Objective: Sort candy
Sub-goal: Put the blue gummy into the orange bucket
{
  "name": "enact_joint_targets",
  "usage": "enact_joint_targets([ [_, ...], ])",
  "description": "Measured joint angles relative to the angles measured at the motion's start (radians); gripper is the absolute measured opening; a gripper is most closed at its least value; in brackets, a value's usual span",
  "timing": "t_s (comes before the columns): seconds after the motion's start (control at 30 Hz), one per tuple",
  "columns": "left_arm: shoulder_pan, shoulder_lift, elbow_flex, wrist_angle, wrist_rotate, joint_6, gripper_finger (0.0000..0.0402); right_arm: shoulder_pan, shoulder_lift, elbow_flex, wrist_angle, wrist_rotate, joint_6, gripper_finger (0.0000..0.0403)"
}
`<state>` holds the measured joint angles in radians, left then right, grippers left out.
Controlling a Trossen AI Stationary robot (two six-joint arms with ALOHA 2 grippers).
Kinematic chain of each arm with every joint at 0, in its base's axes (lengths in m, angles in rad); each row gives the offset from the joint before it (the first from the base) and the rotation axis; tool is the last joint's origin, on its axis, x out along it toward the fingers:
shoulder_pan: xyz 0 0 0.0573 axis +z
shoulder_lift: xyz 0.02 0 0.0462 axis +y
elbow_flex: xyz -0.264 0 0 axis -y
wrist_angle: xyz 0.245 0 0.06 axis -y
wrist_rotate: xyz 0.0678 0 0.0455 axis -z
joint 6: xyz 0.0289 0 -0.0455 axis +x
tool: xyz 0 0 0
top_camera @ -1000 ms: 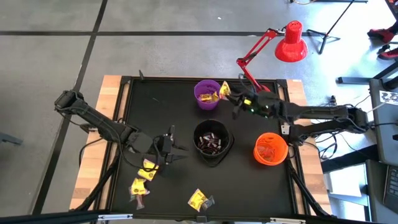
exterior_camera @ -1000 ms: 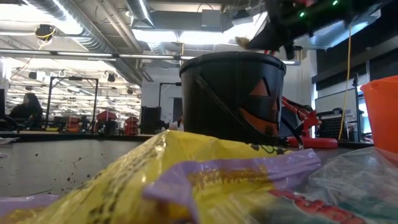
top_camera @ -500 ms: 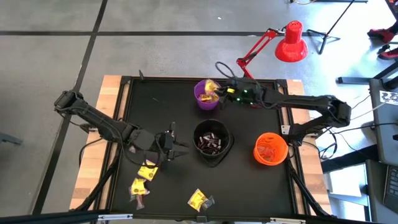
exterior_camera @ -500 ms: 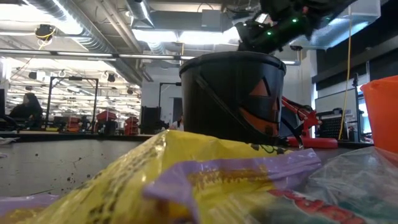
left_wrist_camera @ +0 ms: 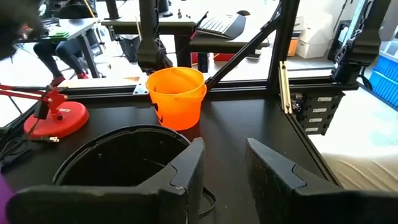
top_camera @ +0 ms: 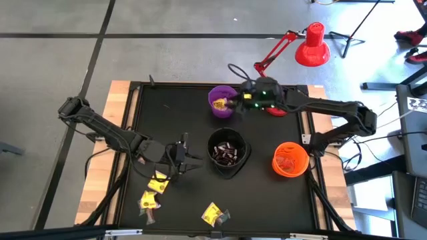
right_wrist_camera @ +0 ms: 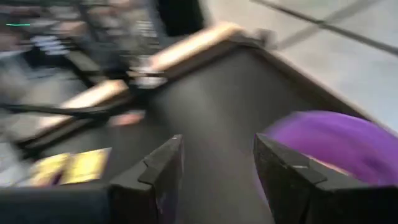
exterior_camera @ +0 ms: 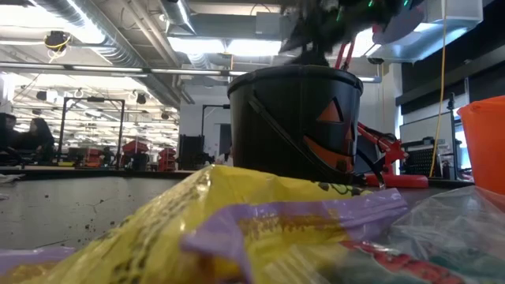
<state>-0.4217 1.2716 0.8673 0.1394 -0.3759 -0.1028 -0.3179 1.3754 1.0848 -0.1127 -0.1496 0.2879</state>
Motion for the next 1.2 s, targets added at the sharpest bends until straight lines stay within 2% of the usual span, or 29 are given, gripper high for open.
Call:
enact_joint_targets([
  [0.07,0.001,0.0,0.0,0.0,0.0,0.0,0.0105,0.057,-0.035,0.016,-0.001,-0.036,0.0,0.0181],
  [0.13,0.001,0.0,0.0,0.0,-0.001,0.0,0.0105,0.139,-0.066,0.036,-0.001,-0.028,-0.009,0.017],
  [0.4,0.001,0.0,0.0,0.0,-0.026,0.0,0.0105,0.519,-0.088,0.117,0.009,0.198,-0.106,0.0136],
  [0.53,0.001,0.0,0.0,0.004,-0.027,-0.001,0.0105,0.648,-0.057,0.121,0.005,0.291,-0.103,0.0131],
  [0.63,0.001,0.0,0.0,0.007,-0.028,-0.003,0.0105,0.706,-0.026,0.121,-0.003,0.285,-0.078,0.0131],
  [0.73,0.001,0.0,0.0,0.023,-0.031,-0.022,0.0105,0.751,0.013,0.121,-0.004,0.211,-0.087,0.0131],
  [0.83,0.001,0.0,0.0,0.074,-0.024,-0.022,0.0105,0.784,0.067,0.121,-0.004,0.217,-0.089,0.0131],
  [1.2,0.01,0.0,0.0,0.111,-0.019,-0.018,0.0105,0.827,0.263,0.121,-0.01,0.16,-0.071,0.0131],
])
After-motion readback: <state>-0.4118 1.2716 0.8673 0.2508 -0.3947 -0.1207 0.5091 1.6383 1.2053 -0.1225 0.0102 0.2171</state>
